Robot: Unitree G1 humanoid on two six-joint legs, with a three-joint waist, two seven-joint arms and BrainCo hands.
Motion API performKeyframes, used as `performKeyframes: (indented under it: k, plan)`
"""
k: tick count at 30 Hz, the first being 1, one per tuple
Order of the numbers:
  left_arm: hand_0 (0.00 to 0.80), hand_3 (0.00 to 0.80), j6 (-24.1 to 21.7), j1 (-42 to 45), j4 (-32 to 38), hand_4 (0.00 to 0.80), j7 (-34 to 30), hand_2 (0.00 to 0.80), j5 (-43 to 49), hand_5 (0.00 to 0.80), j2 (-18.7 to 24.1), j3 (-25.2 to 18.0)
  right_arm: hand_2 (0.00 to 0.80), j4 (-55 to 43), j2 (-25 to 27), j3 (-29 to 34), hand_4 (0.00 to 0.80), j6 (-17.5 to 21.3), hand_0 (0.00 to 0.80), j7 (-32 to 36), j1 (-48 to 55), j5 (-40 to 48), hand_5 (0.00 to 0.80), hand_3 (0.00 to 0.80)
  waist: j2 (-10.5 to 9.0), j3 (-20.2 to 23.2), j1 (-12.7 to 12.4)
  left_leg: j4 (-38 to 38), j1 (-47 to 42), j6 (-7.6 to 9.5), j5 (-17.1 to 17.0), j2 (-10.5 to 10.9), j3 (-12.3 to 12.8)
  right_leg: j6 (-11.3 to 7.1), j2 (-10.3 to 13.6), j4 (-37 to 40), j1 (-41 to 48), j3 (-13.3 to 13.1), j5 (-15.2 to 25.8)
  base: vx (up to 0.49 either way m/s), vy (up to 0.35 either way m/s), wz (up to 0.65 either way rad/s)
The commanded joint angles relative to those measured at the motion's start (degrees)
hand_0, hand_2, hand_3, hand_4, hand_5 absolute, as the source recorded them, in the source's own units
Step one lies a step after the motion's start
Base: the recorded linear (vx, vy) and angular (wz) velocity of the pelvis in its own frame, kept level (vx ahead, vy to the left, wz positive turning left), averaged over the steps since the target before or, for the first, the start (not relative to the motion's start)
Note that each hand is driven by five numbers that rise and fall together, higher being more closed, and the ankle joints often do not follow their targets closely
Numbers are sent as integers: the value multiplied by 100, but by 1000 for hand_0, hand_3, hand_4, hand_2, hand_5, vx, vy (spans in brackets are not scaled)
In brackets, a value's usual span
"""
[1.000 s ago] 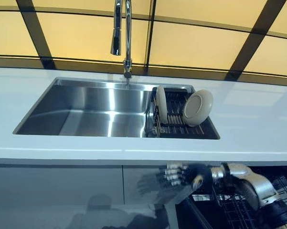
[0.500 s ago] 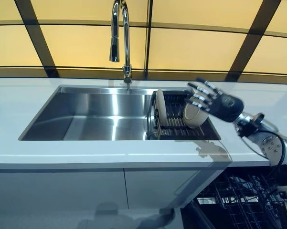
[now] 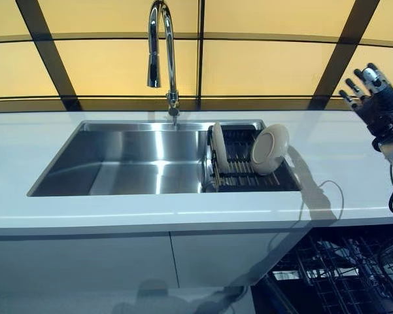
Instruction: Take plates into dishwasher
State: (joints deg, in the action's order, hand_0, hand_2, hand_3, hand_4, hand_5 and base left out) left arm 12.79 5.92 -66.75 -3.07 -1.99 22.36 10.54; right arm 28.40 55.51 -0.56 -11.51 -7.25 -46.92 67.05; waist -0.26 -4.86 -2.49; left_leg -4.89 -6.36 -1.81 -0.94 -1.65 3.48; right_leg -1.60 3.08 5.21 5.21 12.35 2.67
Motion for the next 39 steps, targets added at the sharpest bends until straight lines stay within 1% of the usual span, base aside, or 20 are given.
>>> performKeyframes:
  k: [1,2,3,4,8,10,11,15,16,17,22,27,33,39]
  plan:
    - [0,0,44,-168,-395,0,81,0,-38,0,176,329,0,107,445,-398,0,291,0,-377,-919,-574,0,0,-233,-31,-267,-11,122,164,468,145,-65,-211,87,-21,164,165,-516,57,-10,6]
    - [0,0,59,-162,-367,0,80,0,-42,0,183,345,0,113,468,-451,0,263,0,-392,-966,-670,0,0,-235,-45,-277,-11,151,160,458,145,-73,-214,90,-21,142,173,-511,42,-12,8]
    - [0,0,67,-157,-324,0,71,0,-41,0,206,373,0,152,582,-652,0,135,0,-433,-1157,-926,0,0,-238,-104,-308,-11,253,148,416,146,-99,-218,98,-21,57,197,-487,12,-9,9]
    - [0,0,73,-170,-307,0,62,0,-70,0,216,398,0,175,624,-775,0,89,0,-490,-1263,-1103,0,0,-233,-154,-321,-11,323,144,393,149,-115,-223,101,-21,-6,211,-468,-17,-11,7]
    - [0,0,48,-251,-210,0,81,0,-161,0,265,455,0,371,761,-1266,0,-200,0,-578,-1774,-1440,0,0,-218,-441,-364,-11,637,149,310,173,-191,-234,106,-21,-299,228,-389,-52,-14,1]
    - [0,0,40,-293,-178,0,95,0,-213,0,278,472,0,317,764,-1464,0,-353,0,-669,-1955,-1549,0,0,-201,-564,-360,-11,760,145,273,167,-190,-233,107,-21,-418,223,-353,-55,-8,2]
    - [0,0,23,-309,-167,0,110,0,-269,0,290,491,0,271,756,-1581,0,-526,0,-675,-2045,-1703,0,0,-193,-640,-359,-11,823,149,254,163,-186,-225,104,-21,-482,219,-335,-50,-1,2]
    - [0,0,-46,-382,-139,0,198,0,-319,0,271,474,0,271,746,-1917,0,-901,0,-626,-2308,-2184,0,0,-176,-818,-360,-11,984,145,208,151,-151,-215,98,-21,-638,230,-285,-23,-2,2]
    - [0,0,-51,-392,-128,0,217,0,-325,0,283,473,0,283,748,-1977,0,-1031,0,-533,-2347,-2267,0,0,-181,-847,-365,-11,1007,142,202,148,-143,-216,98,-21,-660,234,-277,-4,-14,5]
    - [0,0,-67,-411,-115,0,259,0,-359,0,292,472,0,301,757,-2131,0,-1240,0,-358,-2431,-2367,0,0,-193,-894,-369,-11,1055,136,177,142,-133,-216,97,-21,-702,250,-257,2,-16,4]
    - [0,0,-55,-427,-136,0,261,0,-404,0,336,467,0,466,806,-2485,0,-1423,0,-272,-2679,-2716,0,0,-245,-971,-384,-11,1129,125,155,133,-115,-219,91,-21,-762,290,-238,20,-14,0]
    - [0,0,-111,-397,-180,0,289,0,-426,0,384,444,0,609,901,-2651,0,-1522,0,-156,-2825,-2807,0,0,-273,-1007,-393,-11,1160,121,155,128,-95,-227,92,-21,-788,330,-232,0,0,0]
    - [0,0,-179,-361,-180,0,358,0,-354,0,416,371,0,704,990,-2668,0,-1621,0,-66,-2829,-2798,0,0,-295,-962,-378,-11,1099,116,185,123,-71,-216,86,-21,-743,323,-263,0,0,0]
    - [0,0,-187,-387,-158,0,346,0,-344,0,433,396,0,828,1040,-2716,0,-1642,0,62,-2893,-2854,0,0,-287,-928,-363,-11,1060,115,207,121,-42,-216,82,-21,-719,294,-275,0,0,0]
